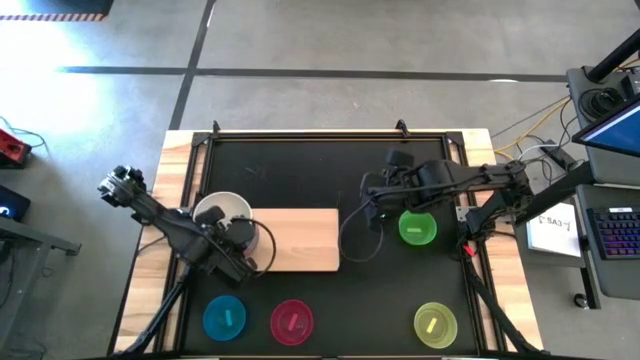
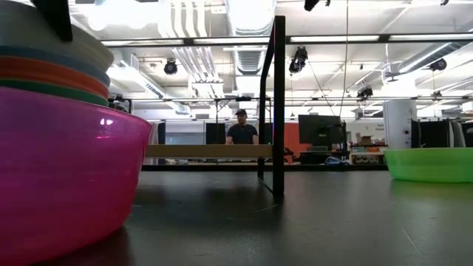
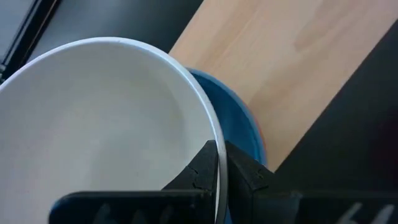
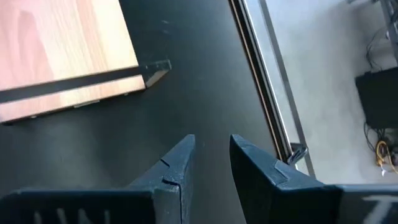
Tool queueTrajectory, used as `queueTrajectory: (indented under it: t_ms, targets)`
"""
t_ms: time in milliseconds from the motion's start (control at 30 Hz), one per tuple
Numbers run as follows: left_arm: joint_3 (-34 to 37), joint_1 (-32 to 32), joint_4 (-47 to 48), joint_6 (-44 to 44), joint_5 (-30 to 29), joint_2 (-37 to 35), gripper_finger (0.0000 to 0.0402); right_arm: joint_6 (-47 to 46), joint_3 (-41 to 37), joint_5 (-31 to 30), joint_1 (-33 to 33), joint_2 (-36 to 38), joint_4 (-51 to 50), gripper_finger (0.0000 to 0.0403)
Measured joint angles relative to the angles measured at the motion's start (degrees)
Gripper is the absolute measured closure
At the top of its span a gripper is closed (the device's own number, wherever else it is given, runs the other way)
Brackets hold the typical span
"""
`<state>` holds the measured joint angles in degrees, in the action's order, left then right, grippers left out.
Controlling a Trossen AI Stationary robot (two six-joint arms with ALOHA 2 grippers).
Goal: Place and stack bowls onto a shelf
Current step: Stack the white bowl on top of the blue bowl on the shelf, then put the green bowl on the shelf
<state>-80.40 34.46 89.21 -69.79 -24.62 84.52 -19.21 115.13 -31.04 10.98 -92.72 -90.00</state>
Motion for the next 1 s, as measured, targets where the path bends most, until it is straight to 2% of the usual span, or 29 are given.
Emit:
queueTrajectory:
  t_ms: [233,500,667,733,900,1000]
  targets:
    - [1.3,0.0,-3.1,0.1,0.2,-0.1,0.0391,-0.4,-5.0,0.0,-0.1,1.9,0.0,0.0312]
    - [1.0,0.0,-4.5,0.4,3.5,-0.1,0.032,-0.5,-11.1,0.0,-0.5,4.5,0.0,0.0312]
    - [-2.5,0.0,-2.9,0.5,4.3,-0.2,0.0277,-4.2,-15.8,0.4,-1.2,7.5,0.0,0.0312]
    - [-4.5,-0.1,-2.3,1.1,4.1,-0.2,0.0265,-6.2,-18.2,2.4,-1.9,9.1,0.1,0.0312]
    - [-8.3,-0.1,-3.7,4.3,-3.7,-0.2,0.0251,-12.8,-26.0,4.7,-2.6,13.7,0.8,0.0312]
    - [-9.5,-0.1,-4.4,7.3,-8.2,-0.2,0.025,-16.6,-31.3,9.7,-2.5,16.5,2.6,0.0312]
